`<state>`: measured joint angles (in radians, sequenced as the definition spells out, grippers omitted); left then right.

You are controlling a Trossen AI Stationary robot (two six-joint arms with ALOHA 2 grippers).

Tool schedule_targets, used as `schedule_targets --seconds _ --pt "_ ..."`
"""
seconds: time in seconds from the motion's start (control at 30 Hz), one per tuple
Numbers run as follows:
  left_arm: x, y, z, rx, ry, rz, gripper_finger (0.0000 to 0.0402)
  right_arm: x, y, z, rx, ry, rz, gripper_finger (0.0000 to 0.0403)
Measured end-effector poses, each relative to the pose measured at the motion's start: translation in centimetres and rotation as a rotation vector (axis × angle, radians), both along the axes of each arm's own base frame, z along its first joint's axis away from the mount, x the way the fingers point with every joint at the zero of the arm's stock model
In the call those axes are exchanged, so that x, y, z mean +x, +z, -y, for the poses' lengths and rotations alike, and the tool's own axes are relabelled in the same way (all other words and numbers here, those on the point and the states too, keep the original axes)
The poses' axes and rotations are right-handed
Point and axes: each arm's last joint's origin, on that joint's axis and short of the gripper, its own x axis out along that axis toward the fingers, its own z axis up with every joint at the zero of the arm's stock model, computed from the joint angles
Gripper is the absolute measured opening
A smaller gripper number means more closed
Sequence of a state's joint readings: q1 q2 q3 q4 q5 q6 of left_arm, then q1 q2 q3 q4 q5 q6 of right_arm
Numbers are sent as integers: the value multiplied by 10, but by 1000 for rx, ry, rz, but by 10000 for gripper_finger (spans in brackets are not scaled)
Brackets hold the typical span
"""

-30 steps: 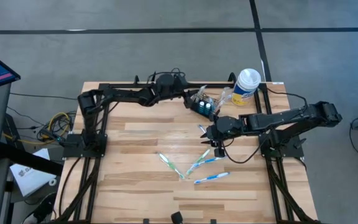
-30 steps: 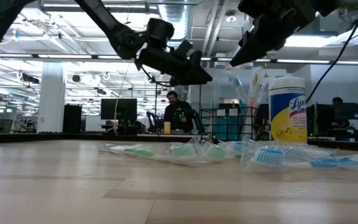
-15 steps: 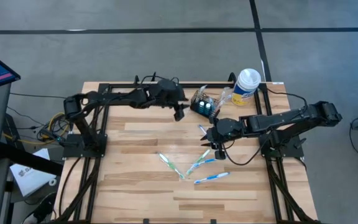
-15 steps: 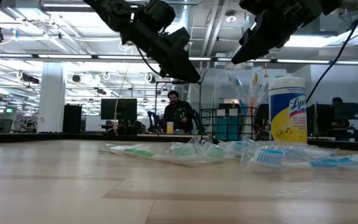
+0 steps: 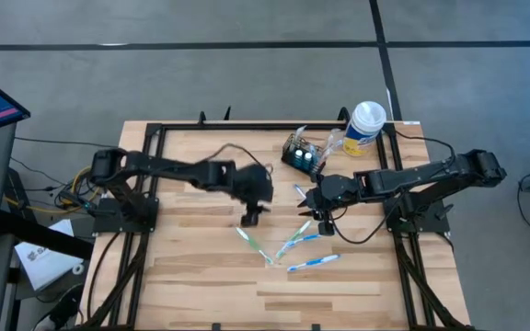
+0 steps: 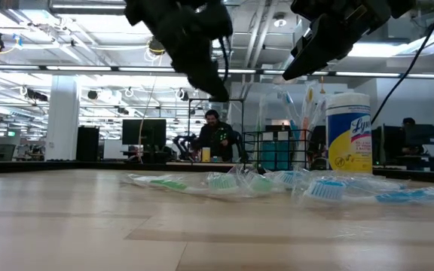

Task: Pick & Place toothbrushing station
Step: Put the green toothbrush into the mesh organizer

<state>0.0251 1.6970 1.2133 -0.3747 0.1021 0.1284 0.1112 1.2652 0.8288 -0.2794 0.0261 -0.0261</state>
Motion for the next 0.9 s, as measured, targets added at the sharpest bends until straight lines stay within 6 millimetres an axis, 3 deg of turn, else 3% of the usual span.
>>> schedule_targets --seconds 0.2,0.37,0.63,0.9 --pt "-1 -8 55 7 -156 -24 119 0 0 0 0 0 1 102" --pt "-3 -23 86 49 -206 -77 115 0 0 0 1 0 8 102" --pt "6 -66 101 64 -228 -187 116 2 2 0 3 0 27 102" --pt "9 -76 104 64 -235 -193 118 2 2 0 23 -17 24 102"
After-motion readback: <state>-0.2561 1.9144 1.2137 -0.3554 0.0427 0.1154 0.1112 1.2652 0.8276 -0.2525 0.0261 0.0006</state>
